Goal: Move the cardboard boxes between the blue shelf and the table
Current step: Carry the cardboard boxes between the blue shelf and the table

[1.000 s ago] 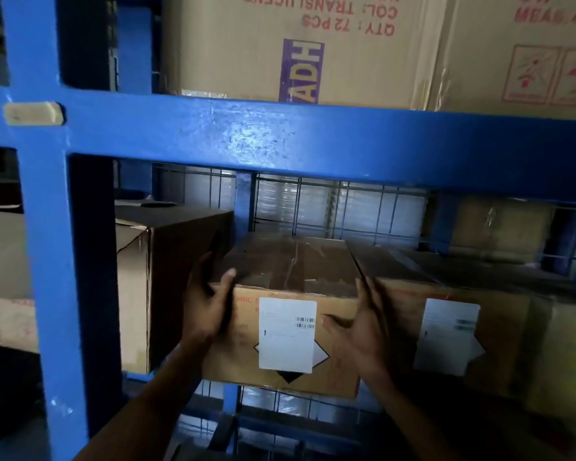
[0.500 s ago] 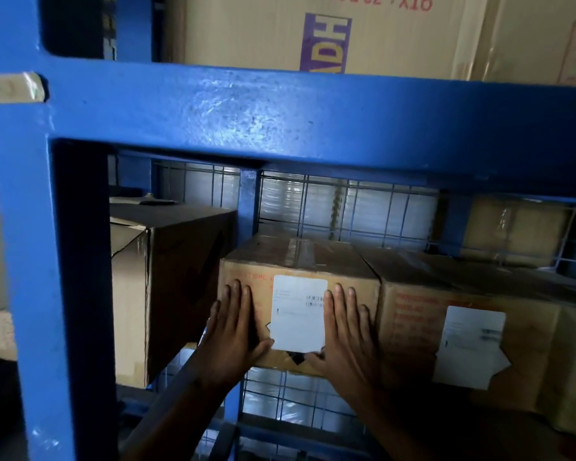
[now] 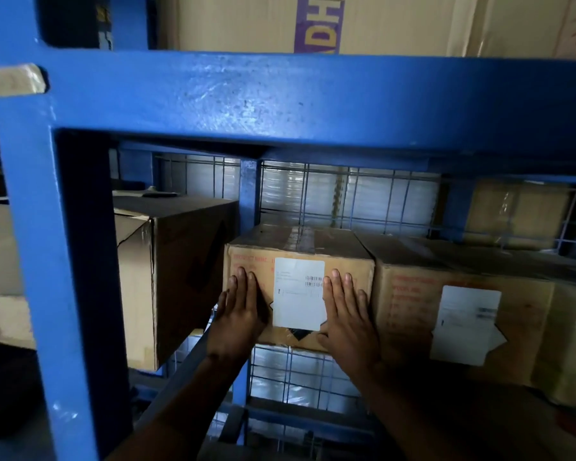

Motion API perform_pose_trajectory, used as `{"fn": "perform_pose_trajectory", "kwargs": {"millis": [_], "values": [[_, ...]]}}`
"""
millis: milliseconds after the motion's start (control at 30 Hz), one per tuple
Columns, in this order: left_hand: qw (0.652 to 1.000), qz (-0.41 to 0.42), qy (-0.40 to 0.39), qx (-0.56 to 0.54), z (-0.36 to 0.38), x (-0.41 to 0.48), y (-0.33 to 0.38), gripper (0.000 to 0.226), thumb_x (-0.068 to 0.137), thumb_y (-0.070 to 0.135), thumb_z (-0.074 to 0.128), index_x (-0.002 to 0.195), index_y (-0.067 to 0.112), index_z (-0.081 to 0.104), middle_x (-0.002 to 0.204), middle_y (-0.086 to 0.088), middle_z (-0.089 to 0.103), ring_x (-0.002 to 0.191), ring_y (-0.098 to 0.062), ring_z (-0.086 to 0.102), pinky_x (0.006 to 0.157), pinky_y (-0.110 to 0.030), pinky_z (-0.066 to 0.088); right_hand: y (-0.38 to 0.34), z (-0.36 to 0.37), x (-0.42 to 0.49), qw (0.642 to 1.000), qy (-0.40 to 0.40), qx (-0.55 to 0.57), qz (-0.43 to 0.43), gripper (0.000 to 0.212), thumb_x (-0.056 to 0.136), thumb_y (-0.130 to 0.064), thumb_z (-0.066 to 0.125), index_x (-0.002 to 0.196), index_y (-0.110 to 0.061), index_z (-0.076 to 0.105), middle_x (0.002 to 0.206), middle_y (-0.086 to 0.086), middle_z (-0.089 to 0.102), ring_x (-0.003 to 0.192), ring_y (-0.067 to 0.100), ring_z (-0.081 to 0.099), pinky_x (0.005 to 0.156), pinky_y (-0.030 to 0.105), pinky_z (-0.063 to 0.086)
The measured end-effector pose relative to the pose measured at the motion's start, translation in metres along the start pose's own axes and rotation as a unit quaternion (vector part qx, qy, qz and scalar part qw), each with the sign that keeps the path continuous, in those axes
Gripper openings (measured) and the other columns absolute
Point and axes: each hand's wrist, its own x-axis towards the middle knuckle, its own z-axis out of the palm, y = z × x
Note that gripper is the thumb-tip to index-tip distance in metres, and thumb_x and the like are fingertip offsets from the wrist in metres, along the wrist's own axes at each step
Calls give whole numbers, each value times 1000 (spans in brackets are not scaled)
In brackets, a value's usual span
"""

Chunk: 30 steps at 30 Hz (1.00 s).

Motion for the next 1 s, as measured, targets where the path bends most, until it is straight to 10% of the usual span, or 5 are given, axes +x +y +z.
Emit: {"fn": "perform_pose_trajectory", "kwargs": {"millis": [200,333,700,1000], "values": [[995,-19,-101,-3,-48,-20,11,99,92,46,60,156,21,-11,164,0,-14,152,-25,5,120,-41,15,0,-34,-10,996,-13,89,11,108,69,-72,50,154,-10,25,163,9,18,151,28,16,121,47,16],[995,-12,-95,-40,-60,-46,14,106,88,58,58,151,27,-22,164,1,-16,152,-22,-1,120,-41,11,-17,-53,-24,959,-77,257,96,103,70,-67,69,151,-18,29,157,3,34,142,24,32,115,39,32],[957,-177,-23,-230,-142,-140,3,71,79,66,54,140,30,49,139,-2,58,127,-21,54,99,-36,48,-81,-66,-60,919,-148,364,-24,75,75,-66,67,134,-22,54,133,1,60,123,25,56,97,39,48],[938,-302,-9,-173,-181,-236,0,59,86,38,69,140,19,53,127,-2,66,116,-16,63,96,-38,52,-141,-99,-88,845,-209,467,-155,59,69,-66,68,111,-25,69,111,-4,71,104,18,66,86,40,54]]}}
